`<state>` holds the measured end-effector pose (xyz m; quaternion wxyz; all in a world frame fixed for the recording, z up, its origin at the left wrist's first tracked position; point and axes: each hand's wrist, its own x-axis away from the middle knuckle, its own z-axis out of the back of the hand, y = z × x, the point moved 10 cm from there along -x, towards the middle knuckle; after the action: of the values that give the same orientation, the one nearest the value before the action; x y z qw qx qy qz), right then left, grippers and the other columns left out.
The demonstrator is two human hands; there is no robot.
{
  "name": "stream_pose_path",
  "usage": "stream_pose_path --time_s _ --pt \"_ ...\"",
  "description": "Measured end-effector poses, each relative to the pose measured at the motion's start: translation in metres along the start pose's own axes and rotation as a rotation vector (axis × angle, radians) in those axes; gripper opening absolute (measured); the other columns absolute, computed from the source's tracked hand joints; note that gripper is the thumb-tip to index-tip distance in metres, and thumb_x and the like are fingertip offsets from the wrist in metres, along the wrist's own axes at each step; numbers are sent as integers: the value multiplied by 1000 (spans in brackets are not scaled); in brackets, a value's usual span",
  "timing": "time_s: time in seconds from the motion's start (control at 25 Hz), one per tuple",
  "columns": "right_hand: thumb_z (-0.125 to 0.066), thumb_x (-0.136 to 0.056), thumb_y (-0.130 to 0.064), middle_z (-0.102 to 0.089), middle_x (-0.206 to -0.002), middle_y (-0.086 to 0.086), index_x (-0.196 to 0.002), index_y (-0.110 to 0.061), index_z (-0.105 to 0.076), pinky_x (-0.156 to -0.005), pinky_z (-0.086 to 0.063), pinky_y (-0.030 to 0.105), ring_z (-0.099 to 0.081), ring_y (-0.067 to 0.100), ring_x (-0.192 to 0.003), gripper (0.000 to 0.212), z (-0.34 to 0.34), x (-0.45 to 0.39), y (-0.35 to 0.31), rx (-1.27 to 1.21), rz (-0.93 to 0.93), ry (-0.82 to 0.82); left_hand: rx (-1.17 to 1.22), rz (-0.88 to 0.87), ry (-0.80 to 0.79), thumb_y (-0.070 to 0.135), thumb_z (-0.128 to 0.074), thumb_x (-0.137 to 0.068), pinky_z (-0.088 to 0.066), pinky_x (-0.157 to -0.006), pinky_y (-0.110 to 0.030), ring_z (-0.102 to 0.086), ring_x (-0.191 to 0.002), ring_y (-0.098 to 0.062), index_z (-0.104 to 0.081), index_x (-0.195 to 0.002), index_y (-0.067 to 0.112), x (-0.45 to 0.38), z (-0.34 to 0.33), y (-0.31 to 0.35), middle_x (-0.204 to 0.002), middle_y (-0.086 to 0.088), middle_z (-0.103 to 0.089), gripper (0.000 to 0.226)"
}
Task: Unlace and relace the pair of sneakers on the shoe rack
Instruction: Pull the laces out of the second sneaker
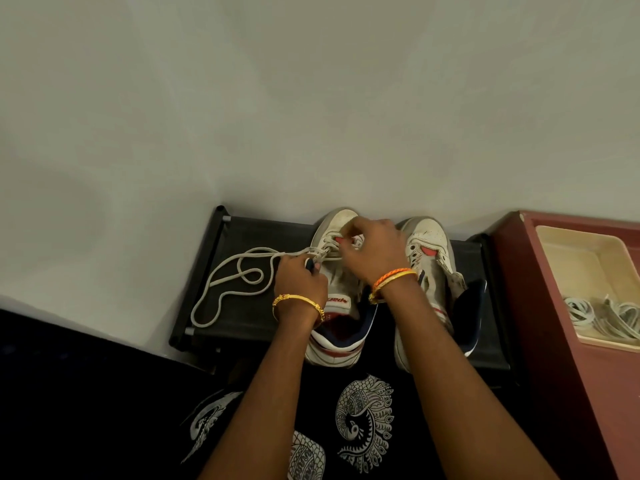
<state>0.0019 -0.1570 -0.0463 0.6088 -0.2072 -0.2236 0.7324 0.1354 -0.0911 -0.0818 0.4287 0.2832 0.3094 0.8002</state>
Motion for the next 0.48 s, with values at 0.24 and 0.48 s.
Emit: stream_pose_path --time_s 0.24,0.48 --pt "-49 -95 -33 -62 -117 8 -116 -21 -65 -105 -27 44 -42 28 -121 29 -37 6 -14 440 20 -168 -7 -13 2 5 -52 -90 -38 -71 -26 -56 -87 -22 -68 -102 4 0 -2 0 -109 -15 -57 20" --pt "-65 -85 -25 -68 -103 2 -93 -16 -75 -97 -41 39 -57 22 -104 15 -1 5 13 -188 -155 23 -36 24 40 7 -55 -89 -43 -68 -27 -60 -89 -26 -67 -104 3 -2 -6 -6 -107 -16 -60 20"
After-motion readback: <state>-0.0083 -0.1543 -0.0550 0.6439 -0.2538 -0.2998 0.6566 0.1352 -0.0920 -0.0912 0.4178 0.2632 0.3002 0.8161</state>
